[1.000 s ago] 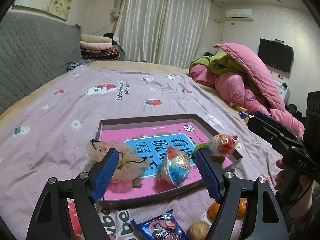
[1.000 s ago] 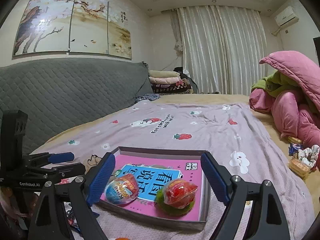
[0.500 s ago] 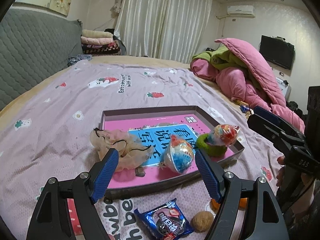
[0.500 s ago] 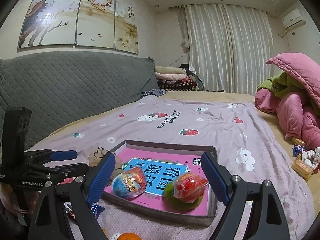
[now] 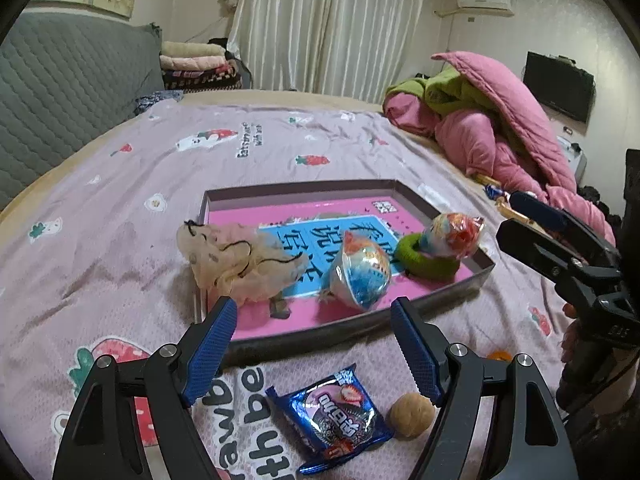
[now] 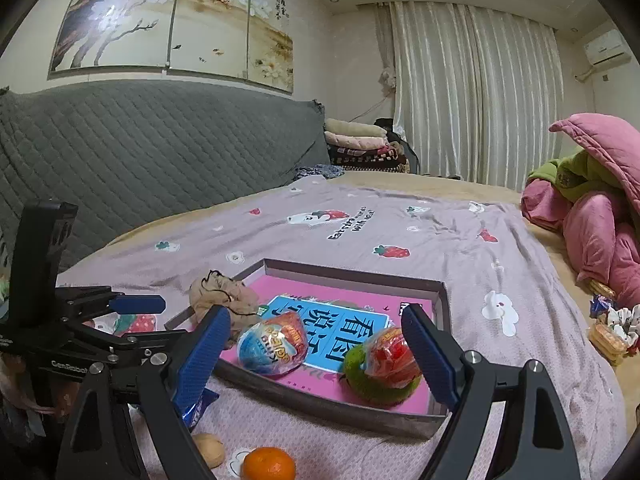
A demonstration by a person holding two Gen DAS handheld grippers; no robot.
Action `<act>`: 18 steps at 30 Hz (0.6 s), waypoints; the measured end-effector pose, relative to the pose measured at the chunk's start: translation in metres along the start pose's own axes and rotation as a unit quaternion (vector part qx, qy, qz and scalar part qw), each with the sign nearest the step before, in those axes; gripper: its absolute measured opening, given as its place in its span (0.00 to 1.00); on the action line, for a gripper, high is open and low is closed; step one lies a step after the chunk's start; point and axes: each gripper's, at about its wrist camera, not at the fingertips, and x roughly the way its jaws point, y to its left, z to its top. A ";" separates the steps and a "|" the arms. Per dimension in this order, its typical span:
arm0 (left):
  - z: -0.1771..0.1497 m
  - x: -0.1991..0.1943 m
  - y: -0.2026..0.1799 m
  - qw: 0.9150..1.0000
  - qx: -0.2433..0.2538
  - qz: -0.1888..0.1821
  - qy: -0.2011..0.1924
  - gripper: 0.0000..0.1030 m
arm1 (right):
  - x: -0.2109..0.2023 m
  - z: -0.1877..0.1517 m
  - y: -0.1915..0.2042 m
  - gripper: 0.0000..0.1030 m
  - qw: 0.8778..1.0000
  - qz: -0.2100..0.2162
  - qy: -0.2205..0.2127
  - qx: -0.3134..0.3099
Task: Organize objects
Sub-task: 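Withdraw both tools from the tray toward the cookie packet and oranges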
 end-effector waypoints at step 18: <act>-0.017 0.011 0.001 0.999 -0.014 0.001 0.042 0.78 | 0.006 -0.021 0.017 0.85 0.999 0.017 0.041 -0.029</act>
